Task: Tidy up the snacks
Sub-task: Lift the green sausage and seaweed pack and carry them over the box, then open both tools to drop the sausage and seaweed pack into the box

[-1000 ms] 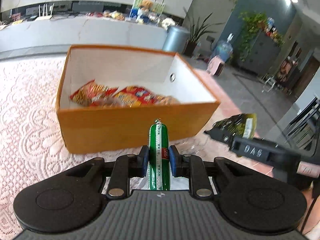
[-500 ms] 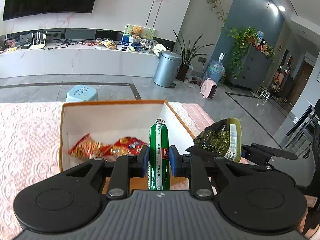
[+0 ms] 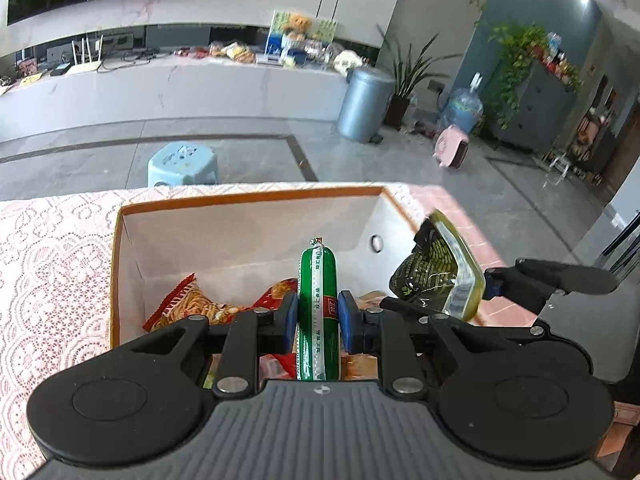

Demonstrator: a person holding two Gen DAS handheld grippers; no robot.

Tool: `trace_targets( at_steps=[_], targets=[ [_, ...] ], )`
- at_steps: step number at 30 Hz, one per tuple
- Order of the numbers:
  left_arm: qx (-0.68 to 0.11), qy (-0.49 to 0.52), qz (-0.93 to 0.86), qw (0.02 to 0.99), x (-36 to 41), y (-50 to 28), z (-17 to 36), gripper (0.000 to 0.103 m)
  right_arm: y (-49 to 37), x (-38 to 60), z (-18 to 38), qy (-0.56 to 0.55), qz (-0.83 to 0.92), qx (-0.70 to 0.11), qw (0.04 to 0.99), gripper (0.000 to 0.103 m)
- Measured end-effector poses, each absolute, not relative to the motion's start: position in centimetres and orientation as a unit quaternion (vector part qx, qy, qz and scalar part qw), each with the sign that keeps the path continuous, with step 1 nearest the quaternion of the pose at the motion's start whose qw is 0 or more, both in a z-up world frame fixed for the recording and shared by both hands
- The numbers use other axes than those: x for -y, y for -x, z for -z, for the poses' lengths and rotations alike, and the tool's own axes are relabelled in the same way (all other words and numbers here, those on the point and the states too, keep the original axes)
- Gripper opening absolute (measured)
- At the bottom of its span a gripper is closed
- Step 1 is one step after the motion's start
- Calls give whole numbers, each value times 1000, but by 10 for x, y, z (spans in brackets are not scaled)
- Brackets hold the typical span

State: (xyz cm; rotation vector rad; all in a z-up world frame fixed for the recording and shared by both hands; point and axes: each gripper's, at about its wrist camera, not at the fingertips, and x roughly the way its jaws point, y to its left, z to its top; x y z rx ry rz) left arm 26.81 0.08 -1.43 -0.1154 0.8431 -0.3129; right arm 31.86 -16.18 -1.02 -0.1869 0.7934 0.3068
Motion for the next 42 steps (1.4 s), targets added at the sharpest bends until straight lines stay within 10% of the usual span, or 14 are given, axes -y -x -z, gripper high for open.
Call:
trace_targets(
  at_steps=[7,11,19,31,35,42],
  targets=[
    [-438,41,137,888,2,-298,38,23,-357,145,45,128,-156,-422,884,40],
    [-451,34,131,882,5,-310,49,23,-369,137,59,145,-162,-434,874,3],
    [-466,25,112,877,5,-319,64,23,-383,126,71,159,-156,-444,868,3],
    [-473,6,85,877,6,-320,69,25,-374,127,66,169,-149,-438,870,17],
    [-462,0,85,883,7,-316,62,51,-369,125,65,179,-145,-433,871,35],
    [-454,-2,79,887,7,-307,48,63,-356,124,51,182,-146,-420,877,55]
  ],
)
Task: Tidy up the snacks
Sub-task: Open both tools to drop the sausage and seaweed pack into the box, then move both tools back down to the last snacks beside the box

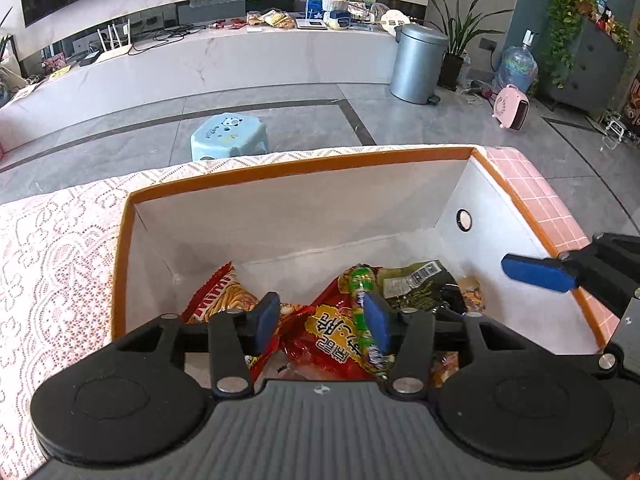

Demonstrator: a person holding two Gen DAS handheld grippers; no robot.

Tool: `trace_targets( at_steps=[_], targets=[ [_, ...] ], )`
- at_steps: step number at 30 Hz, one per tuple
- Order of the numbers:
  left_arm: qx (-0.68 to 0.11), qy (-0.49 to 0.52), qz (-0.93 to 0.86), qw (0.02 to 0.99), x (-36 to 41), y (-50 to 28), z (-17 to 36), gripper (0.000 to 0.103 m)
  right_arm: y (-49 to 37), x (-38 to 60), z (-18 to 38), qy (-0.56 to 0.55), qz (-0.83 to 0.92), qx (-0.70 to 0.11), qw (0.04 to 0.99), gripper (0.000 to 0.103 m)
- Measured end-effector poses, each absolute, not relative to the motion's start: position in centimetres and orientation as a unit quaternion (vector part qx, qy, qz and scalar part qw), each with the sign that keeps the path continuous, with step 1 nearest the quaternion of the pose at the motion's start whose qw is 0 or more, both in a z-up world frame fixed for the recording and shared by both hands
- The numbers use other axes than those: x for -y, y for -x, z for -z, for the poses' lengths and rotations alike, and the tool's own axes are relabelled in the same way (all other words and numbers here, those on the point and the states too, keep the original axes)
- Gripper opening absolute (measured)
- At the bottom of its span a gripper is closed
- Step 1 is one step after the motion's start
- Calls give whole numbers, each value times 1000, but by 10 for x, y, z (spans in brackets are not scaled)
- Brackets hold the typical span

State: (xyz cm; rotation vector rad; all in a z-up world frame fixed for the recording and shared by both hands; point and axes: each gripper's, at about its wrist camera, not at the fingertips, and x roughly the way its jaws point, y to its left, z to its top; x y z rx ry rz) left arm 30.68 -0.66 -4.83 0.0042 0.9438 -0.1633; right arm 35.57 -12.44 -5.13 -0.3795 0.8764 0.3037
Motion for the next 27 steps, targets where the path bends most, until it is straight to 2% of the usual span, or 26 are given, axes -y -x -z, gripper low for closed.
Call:
trace_targets(
  at_steps=[2,5,8,11,19,27],
  targets=[
    [-451,-3,83,889,7,-301,43,67,-350,125,45,183,-144,-414,880,60],
    [-443,-9,82,893,8,-292,35,67,-340,127,35,183,-142,-404,885,70],
    [-431,-9,85,899,8,-280,25,68,-329,131,24,179,-138,-395,891,70],
    [-409,6,96,907,3,-265,15,70,-315,140,12,164,-125,-380,902,77],
    [-360,41,130,923,-2,-215,-6,71,-256,177,-15,78,-100,-334,934,82],
    [-328,52,153,931,3,-169,-12,71,-199,199,-13,25,-76,-313,946,82]
  ],
)
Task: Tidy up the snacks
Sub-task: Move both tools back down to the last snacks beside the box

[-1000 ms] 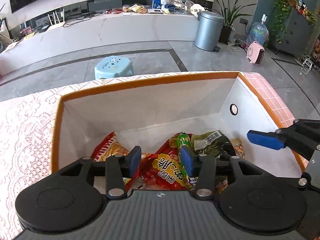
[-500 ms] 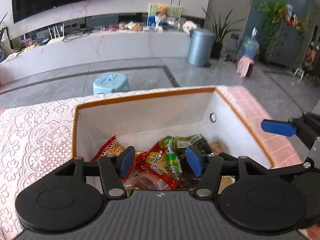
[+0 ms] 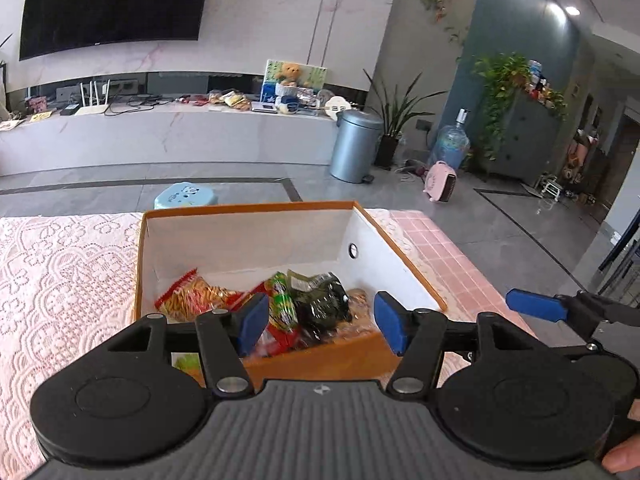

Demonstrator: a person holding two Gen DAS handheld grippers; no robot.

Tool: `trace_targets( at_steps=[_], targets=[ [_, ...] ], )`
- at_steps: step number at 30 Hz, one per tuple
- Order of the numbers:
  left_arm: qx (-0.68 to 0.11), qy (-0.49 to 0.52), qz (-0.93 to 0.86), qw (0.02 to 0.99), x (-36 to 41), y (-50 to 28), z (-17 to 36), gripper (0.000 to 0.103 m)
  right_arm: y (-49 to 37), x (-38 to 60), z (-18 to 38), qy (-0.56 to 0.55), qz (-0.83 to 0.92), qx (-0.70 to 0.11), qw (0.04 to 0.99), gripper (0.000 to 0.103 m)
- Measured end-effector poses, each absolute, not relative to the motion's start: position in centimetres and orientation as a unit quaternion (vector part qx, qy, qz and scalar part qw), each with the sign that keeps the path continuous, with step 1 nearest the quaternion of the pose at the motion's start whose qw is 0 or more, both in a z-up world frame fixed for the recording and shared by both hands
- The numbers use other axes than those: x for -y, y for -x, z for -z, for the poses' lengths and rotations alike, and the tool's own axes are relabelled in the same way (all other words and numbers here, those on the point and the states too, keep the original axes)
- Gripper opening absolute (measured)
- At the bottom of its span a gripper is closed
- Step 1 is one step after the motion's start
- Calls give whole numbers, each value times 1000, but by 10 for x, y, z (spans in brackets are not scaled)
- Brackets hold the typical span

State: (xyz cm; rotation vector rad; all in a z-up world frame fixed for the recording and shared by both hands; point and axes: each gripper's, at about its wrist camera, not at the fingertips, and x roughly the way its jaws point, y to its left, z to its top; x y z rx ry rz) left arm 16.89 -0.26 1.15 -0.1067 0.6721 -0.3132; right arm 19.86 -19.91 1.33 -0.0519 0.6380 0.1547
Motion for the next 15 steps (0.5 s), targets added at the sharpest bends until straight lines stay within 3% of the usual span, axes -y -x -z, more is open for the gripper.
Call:
trace_targets(
  at_steps=[15],
  targets=[
    [-396,60,158,903,6,-142,36,72,-148,224,37,-31,-41,-372,927,82]
  ],
)
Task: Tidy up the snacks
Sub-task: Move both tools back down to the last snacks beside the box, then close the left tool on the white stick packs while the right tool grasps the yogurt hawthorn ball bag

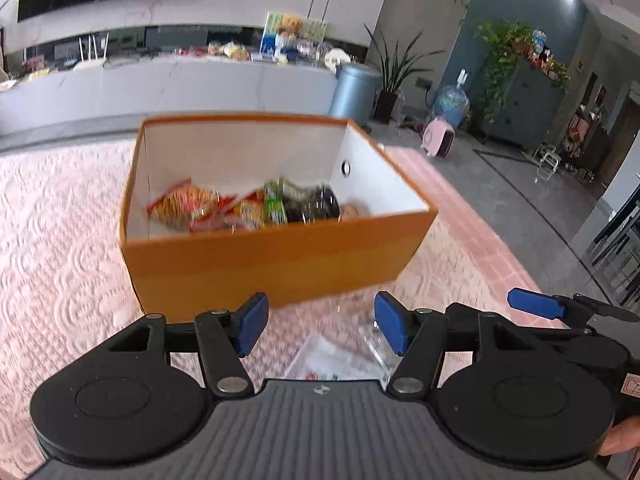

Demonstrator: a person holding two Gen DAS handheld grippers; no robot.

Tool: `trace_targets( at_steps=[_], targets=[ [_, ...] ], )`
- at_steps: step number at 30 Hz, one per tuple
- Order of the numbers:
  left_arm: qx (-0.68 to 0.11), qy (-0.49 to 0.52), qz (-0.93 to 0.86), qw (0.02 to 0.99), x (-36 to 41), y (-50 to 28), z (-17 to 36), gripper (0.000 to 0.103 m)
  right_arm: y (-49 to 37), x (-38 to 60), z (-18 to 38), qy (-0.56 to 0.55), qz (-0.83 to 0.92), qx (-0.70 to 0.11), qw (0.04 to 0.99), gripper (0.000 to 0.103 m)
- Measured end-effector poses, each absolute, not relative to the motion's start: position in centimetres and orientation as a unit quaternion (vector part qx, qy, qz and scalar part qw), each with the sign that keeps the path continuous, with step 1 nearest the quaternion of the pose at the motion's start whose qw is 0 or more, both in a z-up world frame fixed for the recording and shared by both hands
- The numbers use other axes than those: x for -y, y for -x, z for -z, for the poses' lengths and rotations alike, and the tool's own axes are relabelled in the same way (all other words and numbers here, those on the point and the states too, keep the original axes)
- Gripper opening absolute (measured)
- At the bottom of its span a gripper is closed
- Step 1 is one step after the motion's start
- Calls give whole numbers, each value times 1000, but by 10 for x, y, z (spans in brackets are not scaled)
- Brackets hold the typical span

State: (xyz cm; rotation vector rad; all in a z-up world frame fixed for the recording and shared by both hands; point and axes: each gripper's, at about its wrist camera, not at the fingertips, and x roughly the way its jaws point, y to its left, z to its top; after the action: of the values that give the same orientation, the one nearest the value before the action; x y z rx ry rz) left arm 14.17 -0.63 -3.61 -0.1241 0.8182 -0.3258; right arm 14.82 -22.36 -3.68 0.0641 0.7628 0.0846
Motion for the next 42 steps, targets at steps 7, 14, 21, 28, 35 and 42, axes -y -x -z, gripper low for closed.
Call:
trace_targets(
  at_steps=[7,14,21,28,35,42],
  targets=[
    [-433,90,164,882,-2,-145,70,72,-148,230,58,-35,-37,-397,917,78],
    [-474,98,157,861,-6,-150,94,72,-156,223,72,-20,-46,-422,905,72],
    [-518,129,152,832,-2,-150,114,70,-170,208,83,9,-69,-460,885,72],
    [-535,145,151,818,-3,-150,121,54,-195,198,101,20,-95,-536,839,78],
    [-544,157,158,809,-12,-152,124,53,-220,195,119,-4,-87,-569,818,77],
    [-557,153,189,794,-4,-150,125,53,-221,194,122,-15,-103,-568,817,59]
  ],
)
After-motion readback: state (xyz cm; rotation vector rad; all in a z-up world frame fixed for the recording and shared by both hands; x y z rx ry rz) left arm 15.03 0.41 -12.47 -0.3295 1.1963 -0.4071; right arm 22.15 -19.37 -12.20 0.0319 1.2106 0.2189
